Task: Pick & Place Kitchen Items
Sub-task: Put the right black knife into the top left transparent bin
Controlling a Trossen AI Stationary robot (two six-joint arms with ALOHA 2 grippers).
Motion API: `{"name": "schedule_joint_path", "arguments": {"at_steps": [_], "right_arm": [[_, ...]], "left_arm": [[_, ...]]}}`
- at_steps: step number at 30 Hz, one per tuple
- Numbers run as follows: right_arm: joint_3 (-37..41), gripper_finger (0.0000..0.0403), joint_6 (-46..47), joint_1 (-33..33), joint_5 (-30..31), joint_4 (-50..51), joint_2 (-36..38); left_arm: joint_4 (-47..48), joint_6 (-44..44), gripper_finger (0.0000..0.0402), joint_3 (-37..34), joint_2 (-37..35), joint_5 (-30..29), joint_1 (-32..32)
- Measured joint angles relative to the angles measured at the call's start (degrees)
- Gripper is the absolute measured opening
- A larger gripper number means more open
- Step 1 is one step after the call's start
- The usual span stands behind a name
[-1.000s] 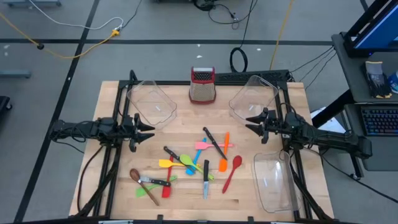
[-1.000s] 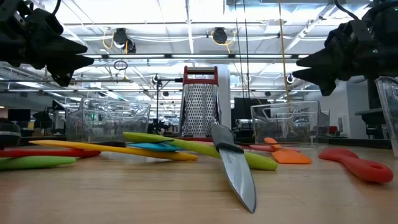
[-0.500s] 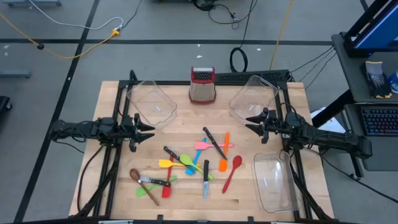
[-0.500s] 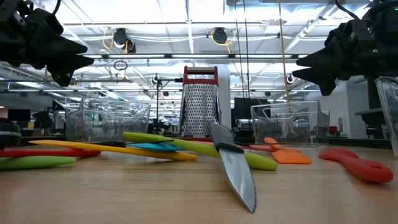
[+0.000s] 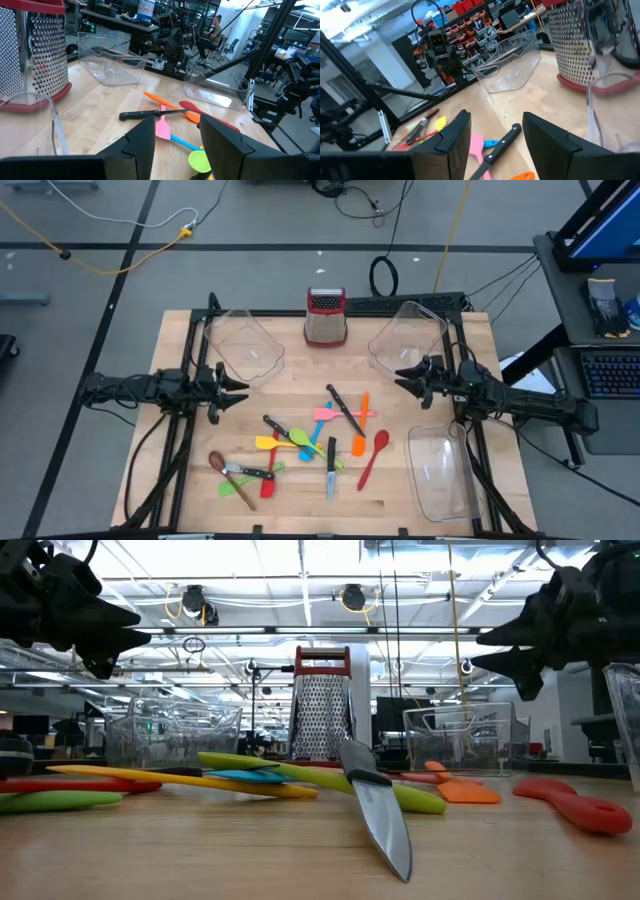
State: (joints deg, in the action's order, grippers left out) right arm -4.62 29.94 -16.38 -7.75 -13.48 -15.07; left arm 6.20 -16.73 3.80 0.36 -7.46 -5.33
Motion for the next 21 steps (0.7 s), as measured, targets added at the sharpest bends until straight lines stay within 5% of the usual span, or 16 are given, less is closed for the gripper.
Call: {"name": "schedule_joint_path", "arguments": {"at_steps": [21], "right_arm": [[0.00, 0.0171, 0.57, -0.02, 1.92, 0.01, 0.00]], "left_arm": [[0.00, 0.00, 0.0157, 0.00, 0.00, 0.00, -0.02]]}}
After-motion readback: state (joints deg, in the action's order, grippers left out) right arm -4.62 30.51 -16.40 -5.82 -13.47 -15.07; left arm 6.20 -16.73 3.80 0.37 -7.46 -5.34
